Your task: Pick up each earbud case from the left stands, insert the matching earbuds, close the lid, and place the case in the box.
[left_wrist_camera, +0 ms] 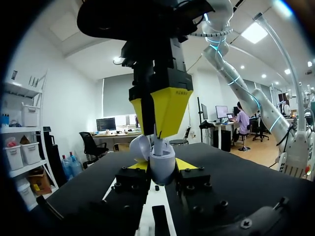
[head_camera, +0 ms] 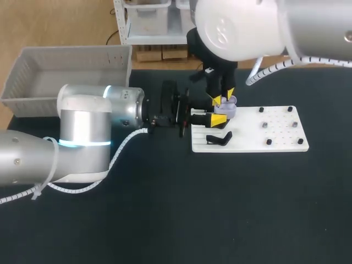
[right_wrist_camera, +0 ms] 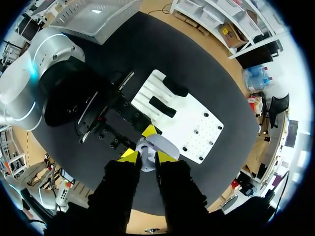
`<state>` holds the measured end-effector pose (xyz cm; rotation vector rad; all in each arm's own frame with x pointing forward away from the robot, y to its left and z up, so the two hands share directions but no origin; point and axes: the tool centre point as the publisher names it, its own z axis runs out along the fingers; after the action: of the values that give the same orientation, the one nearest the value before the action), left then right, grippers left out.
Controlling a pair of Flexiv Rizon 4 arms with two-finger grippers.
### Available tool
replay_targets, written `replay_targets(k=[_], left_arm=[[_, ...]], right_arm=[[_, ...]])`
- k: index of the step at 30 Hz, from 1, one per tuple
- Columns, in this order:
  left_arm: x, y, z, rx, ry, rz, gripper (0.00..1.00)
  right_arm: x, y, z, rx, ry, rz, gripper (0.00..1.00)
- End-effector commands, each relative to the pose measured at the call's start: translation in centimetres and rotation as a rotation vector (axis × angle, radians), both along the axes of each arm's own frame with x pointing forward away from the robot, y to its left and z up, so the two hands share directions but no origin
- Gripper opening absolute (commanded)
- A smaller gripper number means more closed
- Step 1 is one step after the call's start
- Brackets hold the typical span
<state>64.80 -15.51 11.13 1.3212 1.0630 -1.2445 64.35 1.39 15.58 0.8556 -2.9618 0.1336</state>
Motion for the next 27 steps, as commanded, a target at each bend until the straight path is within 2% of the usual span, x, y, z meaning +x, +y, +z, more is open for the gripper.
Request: replay_targets(k=[1, 18, 19, 20, 21, 22, 23, 27], left_arm=[[-0.2, 0.0, 0.0, 0.001, -0.001, 0.005, 0.0], [-0.2, 0.0, 0.0, 0.001, -0.001, 0.005, 0.0], [-0.2, 0.0, 0.0, 0.001, -0.001, 0.005, 0.0], [-0.2, 0.0, 0.0, 0.001, -0.001, 0.005, 0.0], [-0.2, 0.0, 0.0, 0.001, -0.001, 0.005, 0.0], [-0.2, 0.0, 0.0, 0.001, -0.001, 0.005, 0.0], [-0.2, 0.0, 0.0, 0.001, -0.001, 0.005, 0.0], [-0.2, 0.0, 0.0, 0.001, -0.001, 0.005, 0.0]], right_arm=[[0.2, 0.1, -0.1, -0.003, 0.004, 0.001, 0.0], [0.5, 0.2, -0.9, -0.009, 0.015, 0.0, 0.0], [0.5, 0.2, -0.9, -0.007, 0.015, -0.001, 0.11], [0.5, 0.2, -0.9, -0.005, 0.014, -0.001, 0.27], [0.5, 0.2, -0.9, 0.0, 0.016, 0.0, 0.51], [0.4, 0.2, -0.8, 0.003, 0.016, 0.001, 0.89], [0.2, 0.1, -0.6, 0.003, 0.017, 0.002, 1.0], [-0.7, -0.3, 0.5, 0.043, 0.028, 0.014, 1.0]])
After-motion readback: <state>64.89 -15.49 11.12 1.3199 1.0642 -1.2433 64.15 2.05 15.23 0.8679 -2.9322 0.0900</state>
